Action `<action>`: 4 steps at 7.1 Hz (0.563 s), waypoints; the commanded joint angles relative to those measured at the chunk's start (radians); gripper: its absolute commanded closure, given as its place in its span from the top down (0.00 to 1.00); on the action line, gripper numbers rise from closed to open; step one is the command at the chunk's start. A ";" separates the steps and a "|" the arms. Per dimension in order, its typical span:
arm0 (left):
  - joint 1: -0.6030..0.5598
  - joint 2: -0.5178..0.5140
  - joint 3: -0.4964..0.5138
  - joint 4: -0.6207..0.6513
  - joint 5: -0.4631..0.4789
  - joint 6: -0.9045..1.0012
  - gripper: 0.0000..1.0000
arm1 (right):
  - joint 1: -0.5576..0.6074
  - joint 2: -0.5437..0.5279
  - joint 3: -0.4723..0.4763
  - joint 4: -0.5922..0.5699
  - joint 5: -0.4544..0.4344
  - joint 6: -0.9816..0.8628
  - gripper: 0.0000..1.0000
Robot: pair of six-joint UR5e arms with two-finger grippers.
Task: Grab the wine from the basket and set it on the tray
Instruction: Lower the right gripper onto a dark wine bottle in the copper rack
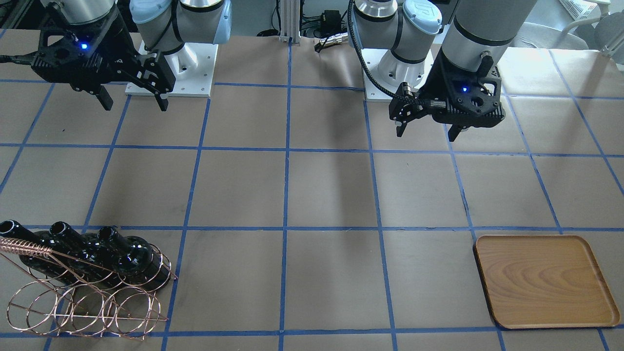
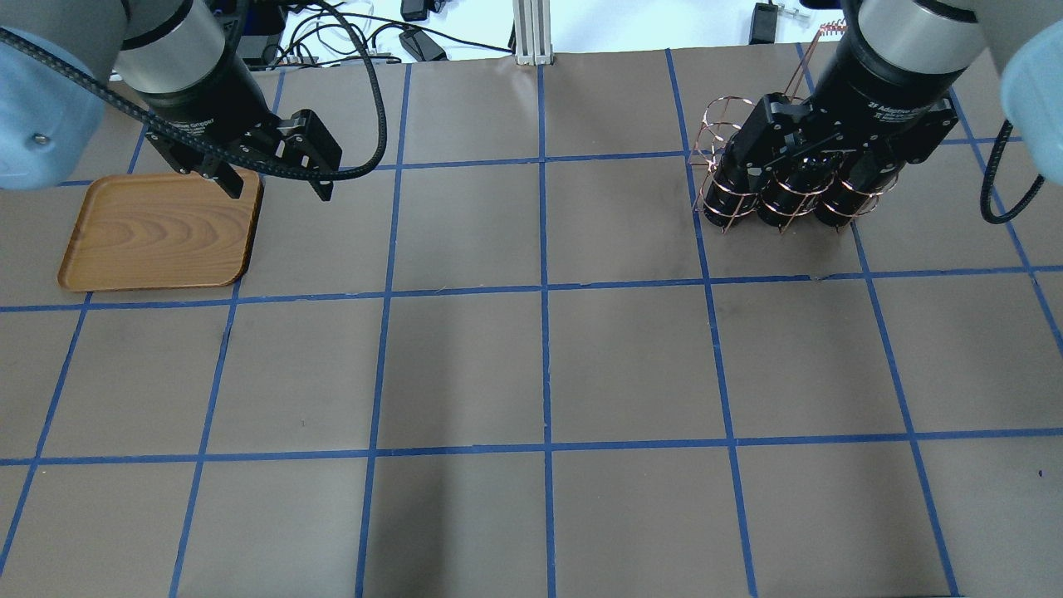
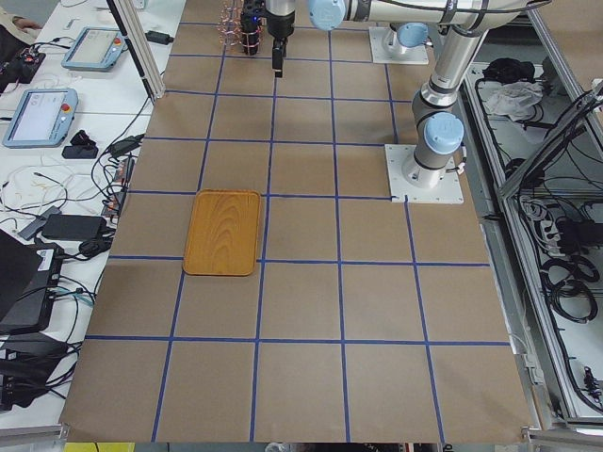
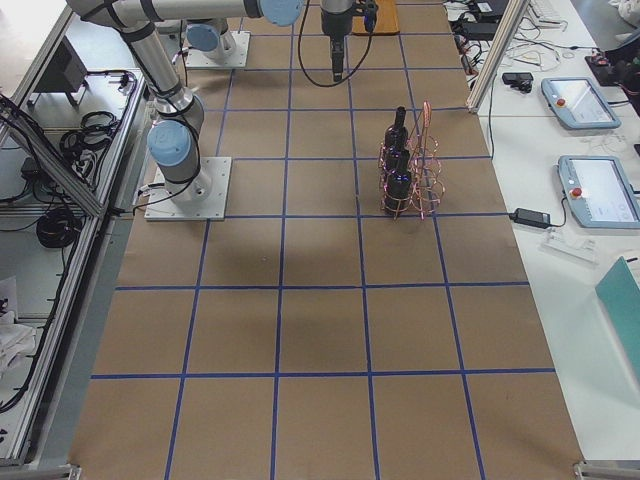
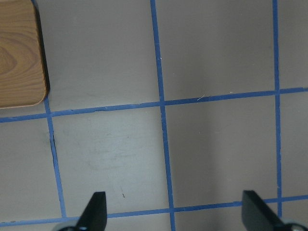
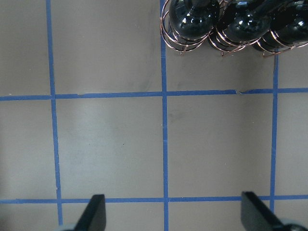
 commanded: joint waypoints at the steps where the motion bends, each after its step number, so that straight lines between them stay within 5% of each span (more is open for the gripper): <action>1: 0.000 0.001 0.000 0.000 0.001 0.006 1.00 | 0.000 0.002 -0.006 -0.002 -0.005 -0.004 1.00; 4: 0.000 0.001 0.000 -0.003 0.005 0.009 1.00 | -0.011 0.045 -0.032 -0.018 -0.006 -0.054 1.00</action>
